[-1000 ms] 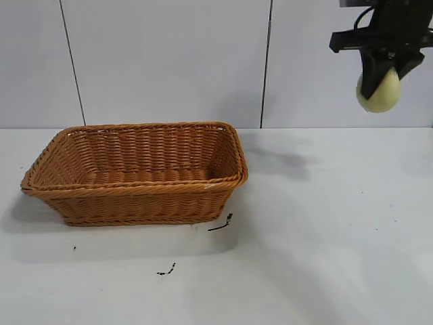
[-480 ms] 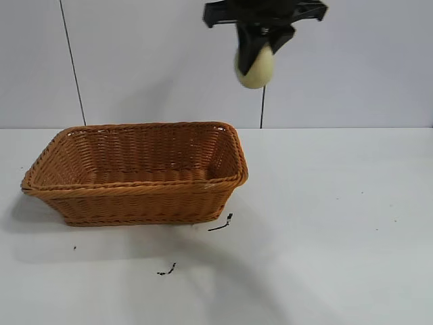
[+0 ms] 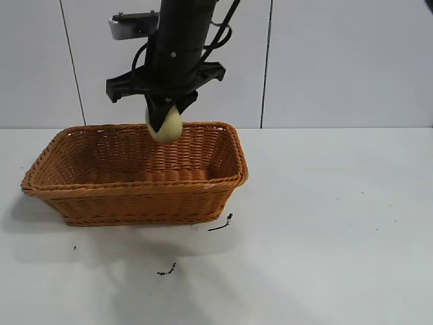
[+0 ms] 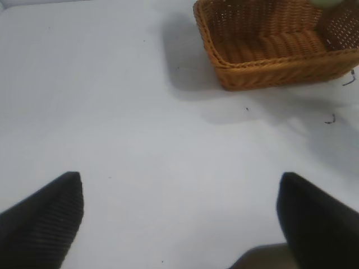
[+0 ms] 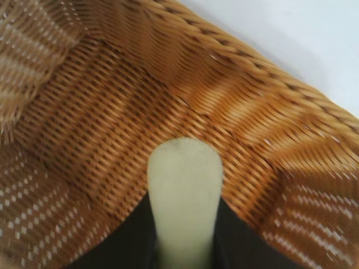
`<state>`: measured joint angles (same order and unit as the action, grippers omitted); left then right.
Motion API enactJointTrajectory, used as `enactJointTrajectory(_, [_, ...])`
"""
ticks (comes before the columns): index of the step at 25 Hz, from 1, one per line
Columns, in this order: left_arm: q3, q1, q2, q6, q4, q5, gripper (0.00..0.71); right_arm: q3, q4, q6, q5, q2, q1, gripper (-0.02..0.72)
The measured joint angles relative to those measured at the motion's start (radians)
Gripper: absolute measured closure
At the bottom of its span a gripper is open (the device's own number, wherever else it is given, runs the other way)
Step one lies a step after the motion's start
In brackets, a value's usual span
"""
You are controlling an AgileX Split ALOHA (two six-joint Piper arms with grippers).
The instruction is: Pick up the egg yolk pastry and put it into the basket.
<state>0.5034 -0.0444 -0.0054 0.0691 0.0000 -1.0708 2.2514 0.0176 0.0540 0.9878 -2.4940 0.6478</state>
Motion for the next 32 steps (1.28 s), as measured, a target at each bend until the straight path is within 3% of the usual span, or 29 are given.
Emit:
enactJointTrajectory(2, [0.0, 0.0, 0.0, 0.0, 0.0, 0.0, 0.014, 0.0, -0.001, 0.0, -0.008, -0.001, 0.0, 0.486])
enactJointTrajectory(6, [0.0, 0.0, 0.0, 0.0, 0.0, 0.0, 0.014, 0.001, -0.001, -0.001, -0.008, -0.001, 0.0, 0.129])
enactJointTrajectory(9, [0.0, 0.0, 0.0, 0.0, 0.0, 0.0, 0.014, 0.001, -0.001, -0.001, 0.022, 0.004, 0.0, 0.037])
enactJointTrajectory(15, [0.0, 0.0, 0.0, 0.0, 0.0, 0.0, 0.014, 0.001, -0.001, 0.003, 0.043, 0.06, -0.003, 0.01])
enactJointTrajectory(19, [0.0, 0.0, 0.0, 0.0, 0.0, 0.0, 0.014, 0.003, -0.005, 0.022, 0.065, 0.134, -0.074, 0.01])
enactJointTrajectory(32, [0.0, 0.0, 0.0, 0.0, 0.0, 0.0, 0.014, 0.003, 0.007, 0.009, 0.176, 0.156, -0.427, 0.01])
